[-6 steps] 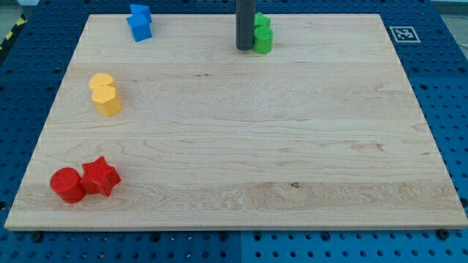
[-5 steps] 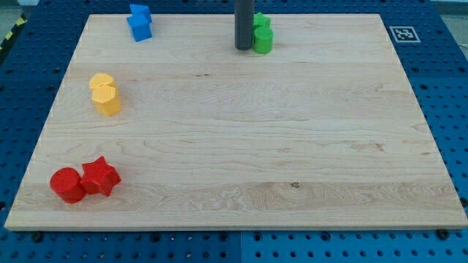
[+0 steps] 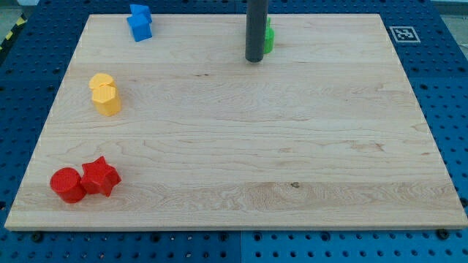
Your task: Push the green circle into the green star
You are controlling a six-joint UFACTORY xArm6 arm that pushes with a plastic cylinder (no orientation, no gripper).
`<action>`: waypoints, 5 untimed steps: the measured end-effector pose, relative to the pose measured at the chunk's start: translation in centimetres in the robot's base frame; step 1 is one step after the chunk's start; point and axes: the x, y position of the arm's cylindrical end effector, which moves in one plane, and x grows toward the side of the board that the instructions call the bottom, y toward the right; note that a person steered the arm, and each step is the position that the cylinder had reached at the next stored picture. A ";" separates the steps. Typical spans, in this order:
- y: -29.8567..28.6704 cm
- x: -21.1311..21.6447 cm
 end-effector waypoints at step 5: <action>3.4 -1.6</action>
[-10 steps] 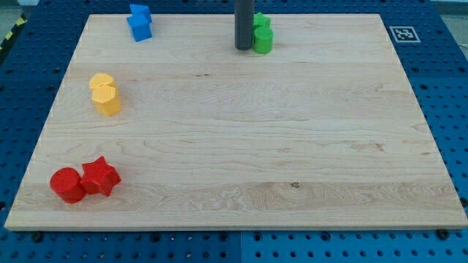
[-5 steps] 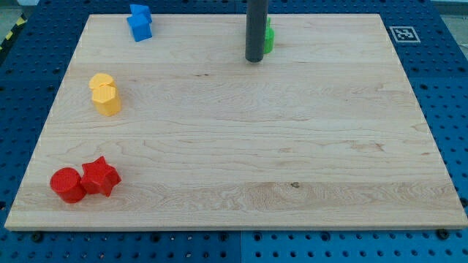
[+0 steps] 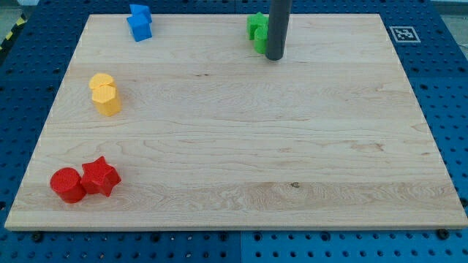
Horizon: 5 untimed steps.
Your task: Push the green circle into the green star
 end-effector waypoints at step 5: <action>0.0 -2.2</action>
